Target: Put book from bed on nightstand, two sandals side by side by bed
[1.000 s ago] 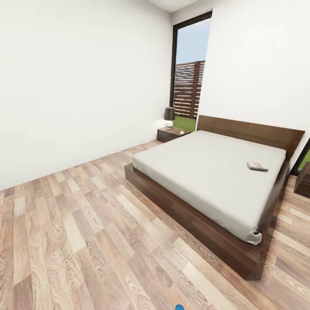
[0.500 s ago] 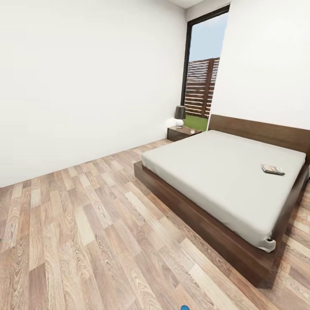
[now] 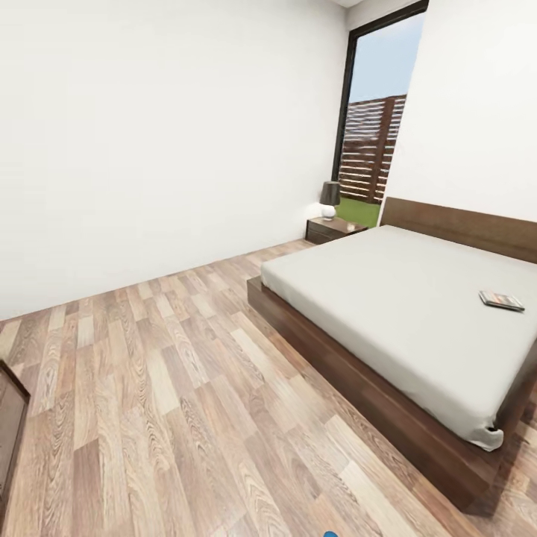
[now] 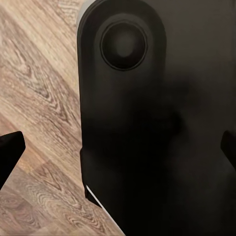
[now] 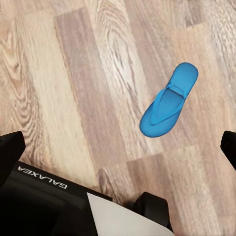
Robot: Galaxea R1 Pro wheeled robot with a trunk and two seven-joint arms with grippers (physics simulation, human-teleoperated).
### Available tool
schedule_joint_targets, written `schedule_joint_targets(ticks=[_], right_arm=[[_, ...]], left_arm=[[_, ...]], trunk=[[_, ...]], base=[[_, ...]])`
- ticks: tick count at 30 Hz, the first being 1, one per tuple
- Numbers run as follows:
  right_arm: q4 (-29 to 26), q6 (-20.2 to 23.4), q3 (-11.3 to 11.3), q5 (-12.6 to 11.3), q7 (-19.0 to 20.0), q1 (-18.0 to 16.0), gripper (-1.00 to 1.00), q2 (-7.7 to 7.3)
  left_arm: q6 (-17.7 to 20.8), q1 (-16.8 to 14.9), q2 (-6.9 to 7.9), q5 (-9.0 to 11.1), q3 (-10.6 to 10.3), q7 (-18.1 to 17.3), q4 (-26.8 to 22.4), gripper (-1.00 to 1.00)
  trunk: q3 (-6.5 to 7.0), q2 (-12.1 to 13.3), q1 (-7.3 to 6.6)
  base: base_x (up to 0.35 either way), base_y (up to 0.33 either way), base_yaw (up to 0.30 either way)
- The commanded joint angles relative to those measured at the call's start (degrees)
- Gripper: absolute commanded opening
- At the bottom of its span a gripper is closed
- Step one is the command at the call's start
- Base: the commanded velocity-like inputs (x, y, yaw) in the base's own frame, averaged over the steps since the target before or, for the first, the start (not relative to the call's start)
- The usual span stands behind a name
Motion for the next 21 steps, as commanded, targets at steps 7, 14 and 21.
schedule_joint_targets(ticks=[7, 14, 21], right_arm=[[-0.1, 0.0, 0.0, 0.3, 0.1, 0.0, 1.0, 0.0], [-0.1, 0.0, 0.0, 0.3, 0.1, 0.0, 1.0, 0.0], [-0.1, 0.0, 0.0, 0.2, 0.1, 0.0, 1.0, 0.0]], left_arm=[[-0.2, 0.0, 0.06, 0.0, 0.1, 0.0, 0.1, 1.0], [-0.2, 0.0, 0.06, 0.0, 0.1, 0.0, 0.1, 1.0], [-0.2, 0.0, 0.08, 0.0, 0.1, 0.0, 0.0, 1.0]], trunk=[[-0.09, 0.0, 0.0], [-0.1, 0.0, 0.0], [-0.11, 0.0, 0.0]], base=[[0.06, -0.015, 0.025], [0.067, -0.04, 0.008], [0.021, -0.013, 0.002]])
